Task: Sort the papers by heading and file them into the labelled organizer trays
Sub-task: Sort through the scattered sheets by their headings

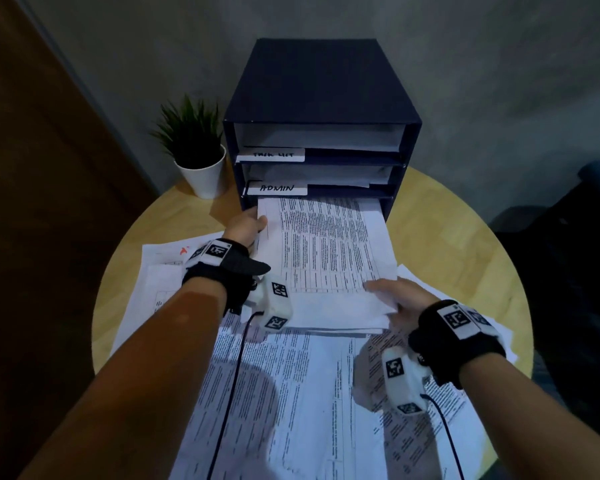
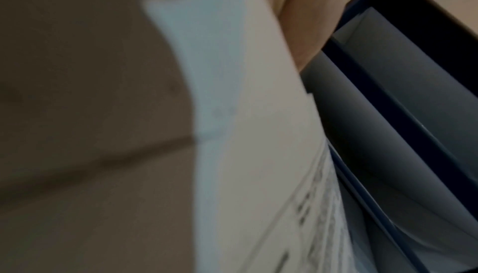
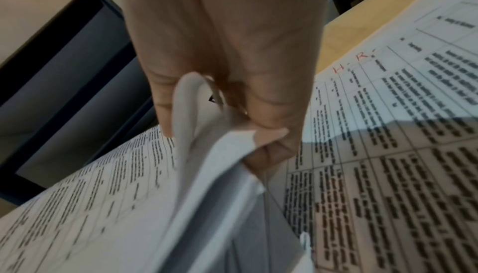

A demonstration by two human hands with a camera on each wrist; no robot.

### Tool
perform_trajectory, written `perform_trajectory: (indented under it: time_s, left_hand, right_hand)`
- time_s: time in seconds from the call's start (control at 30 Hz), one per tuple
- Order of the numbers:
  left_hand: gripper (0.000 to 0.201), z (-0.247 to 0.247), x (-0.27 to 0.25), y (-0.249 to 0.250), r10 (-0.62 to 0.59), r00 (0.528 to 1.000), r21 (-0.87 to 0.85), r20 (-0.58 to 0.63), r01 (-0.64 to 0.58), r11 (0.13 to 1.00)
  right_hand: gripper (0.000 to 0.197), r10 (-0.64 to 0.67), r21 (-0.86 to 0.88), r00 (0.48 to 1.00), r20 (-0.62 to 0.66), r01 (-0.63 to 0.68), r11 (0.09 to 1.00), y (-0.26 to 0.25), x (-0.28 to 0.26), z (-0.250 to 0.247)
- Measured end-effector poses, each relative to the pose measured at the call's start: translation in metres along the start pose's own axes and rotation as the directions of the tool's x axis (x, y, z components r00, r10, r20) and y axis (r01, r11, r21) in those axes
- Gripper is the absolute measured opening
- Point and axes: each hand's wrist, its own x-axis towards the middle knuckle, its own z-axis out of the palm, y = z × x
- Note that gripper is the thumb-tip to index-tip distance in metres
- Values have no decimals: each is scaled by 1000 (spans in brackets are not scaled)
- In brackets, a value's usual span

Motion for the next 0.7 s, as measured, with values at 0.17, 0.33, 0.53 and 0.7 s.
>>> perform_trajectory:
  time_s: [0.17, 0.33, 0.53, 0.7]
  left_hand:
    - [38, -3, -3, -6, -43, 999, -122, -9, 42, 992]
    - [60, -10, -8, -19, -224, 971, -79, 80, 230, 970]
    - [20, -19, -41, -49, -366, 821, -105, 438, 451, 887]
    - [27, -10, -27, -46, -329, 914, -322, 238, 394, 861]
  right_hand:
    - [28, -2, -10, 998, -66, 1, 1000, 0, 2, 4]
    - [31, -132, 76, 970, -206, 151, 986, 2, 5, 6]
    - [22, -256, 157, 915, -313, 316, 936, -20, 3, 19]
    - [35, -316, 186, 852, -416, 420, 888, -25, 8, 31]
